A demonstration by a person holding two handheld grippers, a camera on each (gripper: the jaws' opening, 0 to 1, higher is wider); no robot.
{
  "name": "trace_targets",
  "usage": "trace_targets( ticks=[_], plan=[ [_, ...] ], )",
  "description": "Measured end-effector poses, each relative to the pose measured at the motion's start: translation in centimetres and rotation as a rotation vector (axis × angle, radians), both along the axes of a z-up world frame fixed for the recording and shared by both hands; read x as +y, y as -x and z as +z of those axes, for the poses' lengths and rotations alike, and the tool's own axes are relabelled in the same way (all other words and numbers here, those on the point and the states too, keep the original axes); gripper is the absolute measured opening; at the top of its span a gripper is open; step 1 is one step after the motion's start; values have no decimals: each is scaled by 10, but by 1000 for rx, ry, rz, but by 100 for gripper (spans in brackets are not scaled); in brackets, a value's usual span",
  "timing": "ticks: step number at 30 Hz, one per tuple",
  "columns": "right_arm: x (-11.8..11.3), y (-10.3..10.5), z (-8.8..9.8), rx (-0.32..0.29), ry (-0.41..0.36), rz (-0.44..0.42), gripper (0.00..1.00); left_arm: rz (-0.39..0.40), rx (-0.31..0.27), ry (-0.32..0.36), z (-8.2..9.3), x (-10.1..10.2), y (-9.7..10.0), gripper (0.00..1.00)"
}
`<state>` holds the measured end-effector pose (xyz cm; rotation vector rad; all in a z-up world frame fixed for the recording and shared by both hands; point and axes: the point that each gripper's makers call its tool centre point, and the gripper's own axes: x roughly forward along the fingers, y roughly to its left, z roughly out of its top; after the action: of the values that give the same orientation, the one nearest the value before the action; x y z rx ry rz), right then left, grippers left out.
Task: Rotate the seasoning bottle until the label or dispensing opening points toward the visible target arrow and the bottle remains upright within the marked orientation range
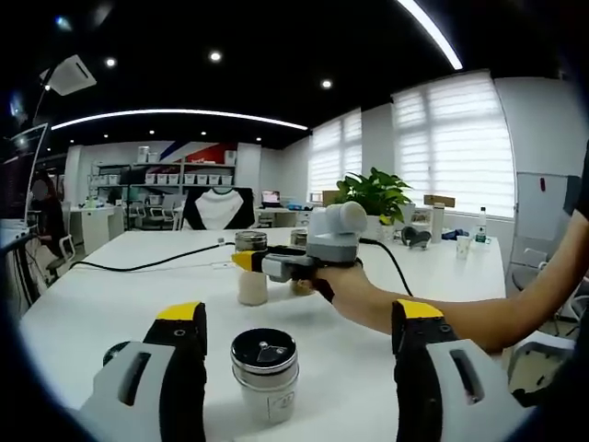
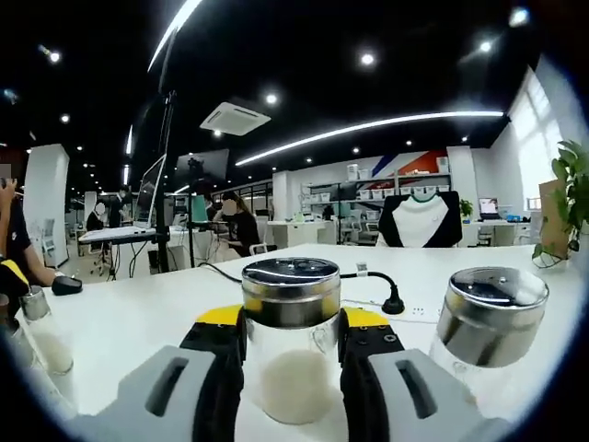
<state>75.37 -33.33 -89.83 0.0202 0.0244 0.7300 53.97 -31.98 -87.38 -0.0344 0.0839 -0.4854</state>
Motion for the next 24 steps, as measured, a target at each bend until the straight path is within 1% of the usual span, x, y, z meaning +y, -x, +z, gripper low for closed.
trace_targets(
  ticks=[2, 6, 10, 13, 17, 20, 24],
  plan=[
    [-2, 2, 0, -9, 1, -12, 36, 4, 0, -7, 0, 1, 1, 87],
    [-3, 5, 2, -12, -3, -4, 36, 13, -2, 1, 1, 4, 1, 87],
    [-6, 11, 8, -43, 6, 1, 36, 14, -2, -2, 1, 3, 0, 87],
    [-7, 10, 9, -39, 0, 16, 36, 8, 1, -3, 0, 0, -1, 87],
    [-10, 18, 11, -38, -7, 26, 36, -1, -2, -2, 0, -4, -1, 87],
    [-13, 23, 12, -25, -20, 34, 36, -3, -2, -4, 0, -6, -1, 87],
    [-18, 31, 13, -25, -19, 43, 36, -7, -1, -7, -1, -8, -1, 87]
  ],
)
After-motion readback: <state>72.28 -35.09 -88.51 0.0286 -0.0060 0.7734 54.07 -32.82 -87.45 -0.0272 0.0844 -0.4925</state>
